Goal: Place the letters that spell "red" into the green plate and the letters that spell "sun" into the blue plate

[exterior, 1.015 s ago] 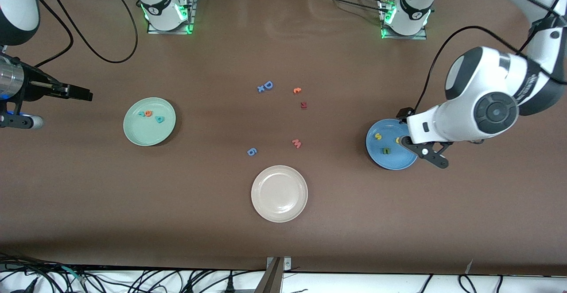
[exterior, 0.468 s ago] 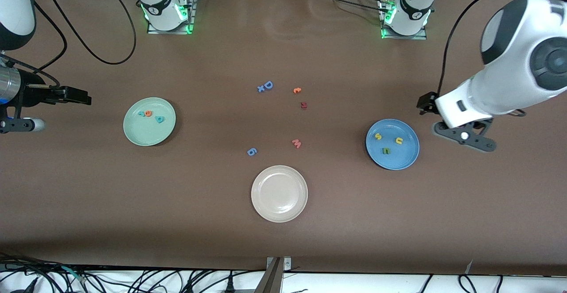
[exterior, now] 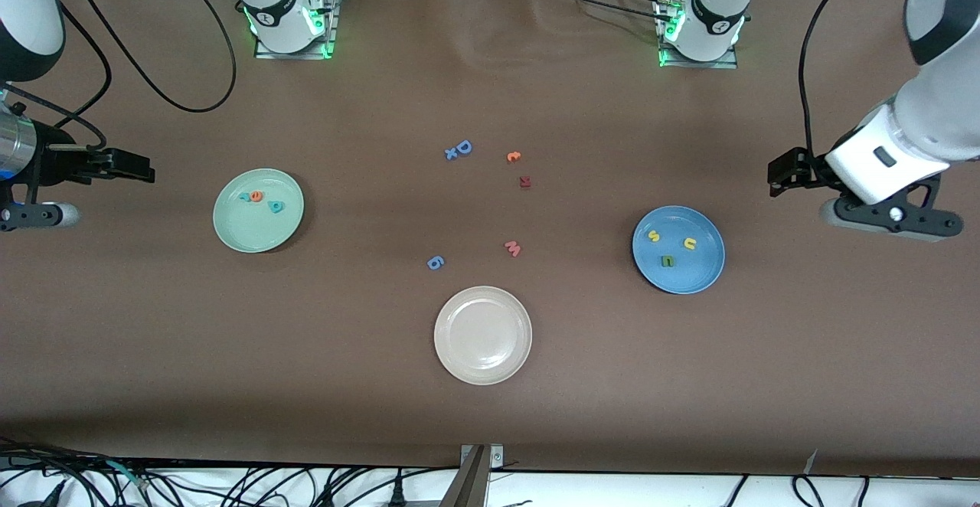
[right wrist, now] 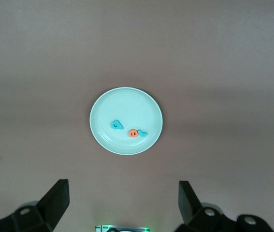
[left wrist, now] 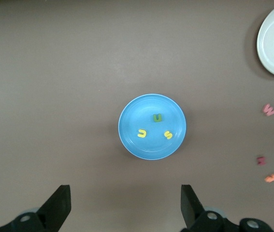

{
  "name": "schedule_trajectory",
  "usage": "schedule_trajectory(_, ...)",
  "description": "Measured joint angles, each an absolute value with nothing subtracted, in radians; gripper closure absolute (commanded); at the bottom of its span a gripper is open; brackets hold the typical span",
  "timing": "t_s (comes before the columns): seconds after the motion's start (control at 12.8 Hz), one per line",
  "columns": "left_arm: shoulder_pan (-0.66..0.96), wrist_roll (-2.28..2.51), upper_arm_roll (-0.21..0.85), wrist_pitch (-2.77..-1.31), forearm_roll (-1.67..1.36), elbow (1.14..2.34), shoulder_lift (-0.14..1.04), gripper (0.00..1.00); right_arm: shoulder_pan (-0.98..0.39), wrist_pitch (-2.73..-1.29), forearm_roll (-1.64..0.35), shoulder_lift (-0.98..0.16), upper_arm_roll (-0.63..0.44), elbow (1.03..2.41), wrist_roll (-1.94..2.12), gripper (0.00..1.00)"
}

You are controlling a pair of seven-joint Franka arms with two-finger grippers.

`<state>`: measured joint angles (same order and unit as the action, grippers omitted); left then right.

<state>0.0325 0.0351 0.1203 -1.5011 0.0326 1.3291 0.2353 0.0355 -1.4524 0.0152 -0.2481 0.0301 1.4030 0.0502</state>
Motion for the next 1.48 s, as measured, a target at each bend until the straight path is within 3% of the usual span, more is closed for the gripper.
schedule_trajectory(0.31,0.048,0.053,0.087,-1.535,0.022,1.485,0.101,0.0,0.039,-1.455,0.015,-0.245,0.04,1.405,0.044,0.0)
schedule_trajectory(0.62,-0.017,0.057,0.184,-1.54,0.023,1.571,0.0,0.0,0.04,-1.455,0.015,-0.245,0.04,1.407,0.044,0.0)
schedule_trajectory(1.48,-0.006,-0.017,0.131,-1.551,0.023,1.65,-0.022,0.0,0.044,-1.455,0.015,-0.245,0.04,1.407,0.044,0.0)
